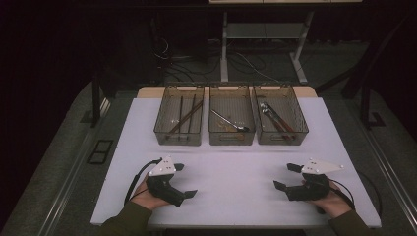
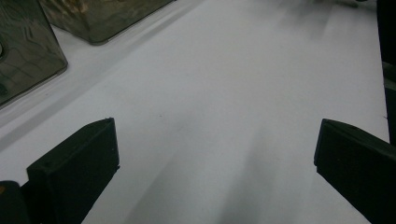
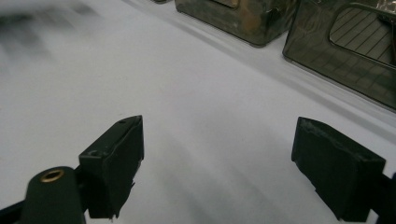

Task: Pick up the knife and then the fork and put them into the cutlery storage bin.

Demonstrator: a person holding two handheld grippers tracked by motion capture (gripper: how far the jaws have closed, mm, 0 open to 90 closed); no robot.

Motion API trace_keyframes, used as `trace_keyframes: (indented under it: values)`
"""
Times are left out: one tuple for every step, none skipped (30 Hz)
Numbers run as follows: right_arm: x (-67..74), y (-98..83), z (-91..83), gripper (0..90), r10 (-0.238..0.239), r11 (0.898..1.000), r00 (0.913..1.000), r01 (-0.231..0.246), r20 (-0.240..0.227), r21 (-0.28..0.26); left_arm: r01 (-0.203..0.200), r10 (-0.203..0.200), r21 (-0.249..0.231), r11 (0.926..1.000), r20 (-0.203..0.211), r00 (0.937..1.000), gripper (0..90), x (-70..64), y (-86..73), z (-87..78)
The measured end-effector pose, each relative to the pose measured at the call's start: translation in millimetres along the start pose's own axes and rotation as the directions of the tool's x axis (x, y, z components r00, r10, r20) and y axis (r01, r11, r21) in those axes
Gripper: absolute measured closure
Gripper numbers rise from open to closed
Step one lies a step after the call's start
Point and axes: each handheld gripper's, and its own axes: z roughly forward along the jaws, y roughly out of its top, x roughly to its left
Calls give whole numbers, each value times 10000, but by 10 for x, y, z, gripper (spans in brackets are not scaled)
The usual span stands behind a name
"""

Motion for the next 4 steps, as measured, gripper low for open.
trace_keyframes:
  values:
    - [1,-1,2,171,0,10000,10000,0,7,2,4,-4,-14,10000,3,10000,0,0,0,1]
    - [-1,-2,3,171,-25,10000,10000,25,18,15,3,-3,-13,10000,6,10000,0,1,0,2]
    - [0,-2,4,170,-34,10000,10000,34,18,24,11,-11,-12,10000,5,10000,0,1,0,2]
    - [0,-1,4,171,-37,10000,10000,37,17,27,-25,25,22,10000,15,10000,0,4,0,-1]
